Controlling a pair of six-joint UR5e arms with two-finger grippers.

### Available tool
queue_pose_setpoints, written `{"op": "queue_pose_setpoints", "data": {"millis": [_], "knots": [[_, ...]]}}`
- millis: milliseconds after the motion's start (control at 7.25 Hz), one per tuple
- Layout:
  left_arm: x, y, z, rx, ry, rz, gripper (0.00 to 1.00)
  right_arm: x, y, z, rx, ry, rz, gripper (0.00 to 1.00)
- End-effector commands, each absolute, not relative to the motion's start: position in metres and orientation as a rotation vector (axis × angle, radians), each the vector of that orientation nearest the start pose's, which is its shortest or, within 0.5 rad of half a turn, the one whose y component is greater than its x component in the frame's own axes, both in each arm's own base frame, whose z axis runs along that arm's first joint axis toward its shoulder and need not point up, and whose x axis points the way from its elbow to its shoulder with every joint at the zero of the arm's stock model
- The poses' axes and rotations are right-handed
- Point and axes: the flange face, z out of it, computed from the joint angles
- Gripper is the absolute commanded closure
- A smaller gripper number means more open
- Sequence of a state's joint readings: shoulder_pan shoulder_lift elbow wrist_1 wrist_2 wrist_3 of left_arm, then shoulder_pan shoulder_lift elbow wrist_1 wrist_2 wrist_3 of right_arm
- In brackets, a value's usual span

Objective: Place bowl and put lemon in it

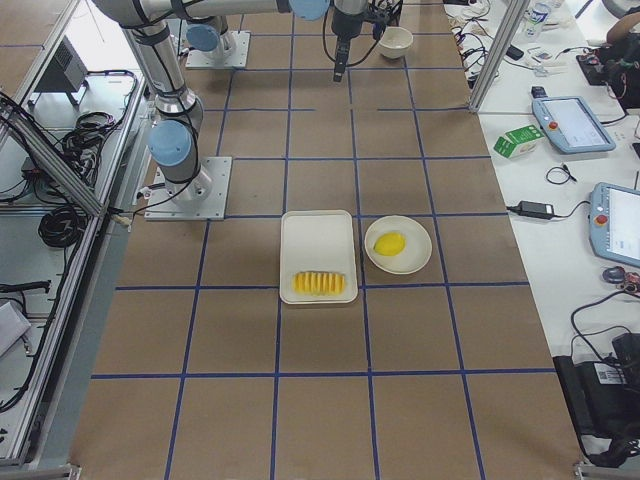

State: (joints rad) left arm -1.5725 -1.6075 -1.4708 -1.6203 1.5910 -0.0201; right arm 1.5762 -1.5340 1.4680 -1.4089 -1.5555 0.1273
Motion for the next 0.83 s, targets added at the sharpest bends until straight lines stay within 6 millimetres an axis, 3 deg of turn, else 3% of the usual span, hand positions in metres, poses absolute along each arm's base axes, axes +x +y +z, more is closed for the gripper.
{"op": "queue_pose_setpoints", "data": {"millis": [0, 138, 276, 552, 690], "knots": [[-0.131, -0.513, 0.507, -0.034, 3.123, -0.003, 0.00, 0.137, -0.497, 0.505, 0.195, 3.123, 0.138, 0.00], [-0.119, -0.522, 0.501, -0.041, 3.124, 0.003, 0.00, 0.130, -0.500, 0.505, 0.219, 3.119, 0.136, 0.00], [-0.110, -0.552, 0.477, 0.030, 3.114, -0.005, 0.00, 0.110, -0.508, 0.501, 0.255, 3.116, 0.140, 0.00], [-0.050, -0.624, 0.419, 0.000, 3.125, -0.006, 0.00, 0.037, -0.522, 0.500, 0.363, 3.089, 0.119, 0.00], [-0.020, -0.654, 0.393, -0.005, 3.124, 0.012, 0.00, 0.003, -0.536, 0.482, 0.281, 3.094, 0.129, 0.00]]}}
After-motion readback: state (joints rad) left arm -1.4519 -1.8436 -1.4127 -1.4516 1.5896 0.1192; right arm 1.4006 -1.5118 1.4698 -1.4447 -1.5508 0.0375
